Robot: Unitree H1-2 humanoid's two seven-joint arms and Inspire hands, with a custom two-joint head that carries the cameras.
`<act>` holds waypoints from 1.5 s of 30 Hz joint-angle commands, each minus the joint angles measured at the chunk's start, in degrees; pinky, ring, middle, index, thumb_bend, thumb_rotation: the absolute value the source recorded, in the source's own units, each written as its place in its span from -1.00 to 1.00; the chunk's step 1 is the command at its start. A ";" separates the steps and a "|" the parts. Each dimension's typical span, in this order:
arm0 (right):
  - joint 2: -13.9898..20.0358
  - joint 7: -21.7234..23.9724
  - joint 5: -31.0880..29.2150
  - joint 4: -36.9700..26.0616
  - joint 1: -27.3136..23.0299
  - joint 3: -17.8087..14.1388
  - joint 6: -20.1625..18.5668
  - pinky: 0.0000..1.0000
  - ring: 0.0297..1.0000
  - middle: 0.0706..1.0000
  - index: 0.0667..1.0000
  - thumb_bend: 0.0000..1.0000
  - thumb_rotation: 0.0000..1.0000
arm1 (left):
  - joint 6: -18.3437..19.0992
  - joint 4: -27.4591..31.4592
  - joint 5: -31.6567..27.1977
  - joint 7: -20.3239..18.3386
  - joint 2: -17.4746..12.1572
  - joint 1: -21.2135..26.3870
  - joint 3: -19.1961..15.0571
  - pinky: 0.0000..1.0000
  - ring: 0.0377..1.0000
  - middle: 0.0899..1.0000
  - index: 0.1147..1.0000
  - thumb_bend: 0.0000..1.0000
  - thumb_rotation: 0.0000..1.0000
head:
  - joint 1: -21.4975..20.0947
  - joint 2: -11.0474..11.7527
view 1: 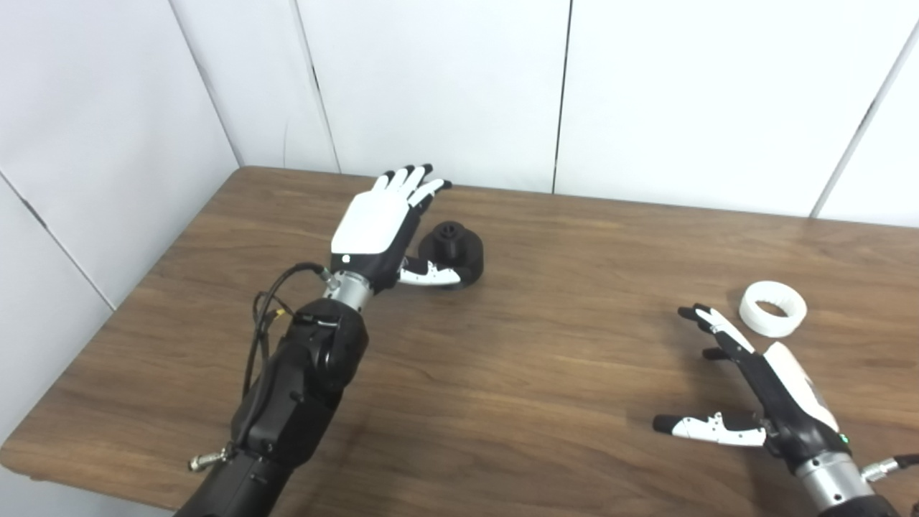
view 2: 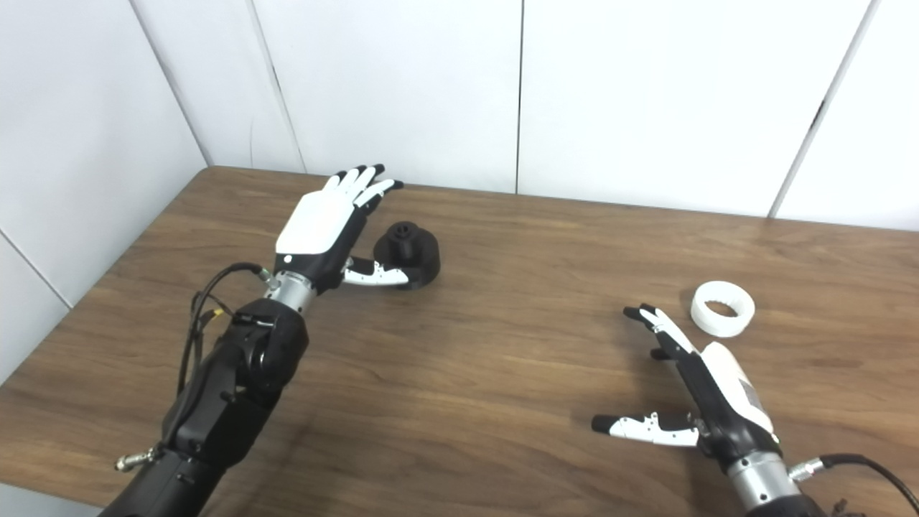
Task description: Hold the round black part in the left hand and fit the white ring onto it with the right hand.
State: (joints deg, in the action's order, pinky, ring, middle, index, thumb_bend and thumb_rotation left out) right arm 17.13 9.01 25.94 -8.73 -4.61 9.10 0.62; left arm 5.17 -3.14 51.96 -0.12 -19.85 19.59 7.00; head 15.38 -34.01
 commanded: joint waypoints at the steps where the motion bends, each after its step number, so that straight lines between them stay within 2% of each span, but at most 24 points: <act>1: 0.99 -0.35 -0.09 -0.45 -0.64 -0.83 0.36 0.60 0.85 0.91 0.78 0.91 -0.22 | 0.77 0.08 0.65 1.66 -1.71 3.24 -0.31 1.00 1.00 1.00 0.76 0.94 -0.07 | 0.05 0.00; 4: 0.97 0.01 -0.21 -1.10 -0.53 -0.97 -0.40 0.60 0.86 0.91 0.78 0.91 -0.23 | 1.21 -1.24 0.62 2.01 -1.88 3.58 -0.10 1.00 1.00 1.00 0.76 0.94 -0.08 | 0.00 -0.02; 9: 1.14 -0.28 -0.48 -1.18 -0.49 -1.22 0.40 0.57 0.84 0.91 0.78 0.91 -0.24 | 1.64 -2.80 0.23 1.82 -1.99 3.88 0.21 1.00 1.00 1.00 0.74 0.96 -0.08 | -0.15 0.01; 13: 1.48 -0.78 -0.15 -1.23 -0.45 -1.40 1.50 0.55 0.82 0.89 0.77 0.90 -0.22 | 2.42 -4.19 0.22 1.42 -1.98 4.06 0.83 1.00 1.00 1.00 0.70 0.97 -0.03 | -0.16 -0.05; 24: 1.92 0.32 -0.70 -2.69 -0.14 -1.92 0.01 0.58 0.84 0.91 0.79 0.89 -0.22 | 4.37 -8.73 0.71 1.03 -2.61 5.56 3.17 1.00 1.00 1.00 0.70 1.00 0.14 | -0.02 -0.36; 45: 2.95 1.10 -1.01 -3.49 0.26 -2.65 -0.71 0.57 0.84 0.90 0.77 0.89 -0.27 | 4.75 -20.87 -1.04 5.77 -2.69 9.62 6.81 1.00 1.00 1.00 0.71 1.00 0.19 | -0.03 -0.27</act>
State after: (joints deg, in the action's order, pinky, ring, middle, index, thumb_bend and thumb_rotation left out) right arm 19.12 10.27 25.19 -10.24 -3.66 7.37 -0.12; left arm 9.92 -23.81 50.75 4.17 -21.11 26.32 13.66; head 15.29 -34.28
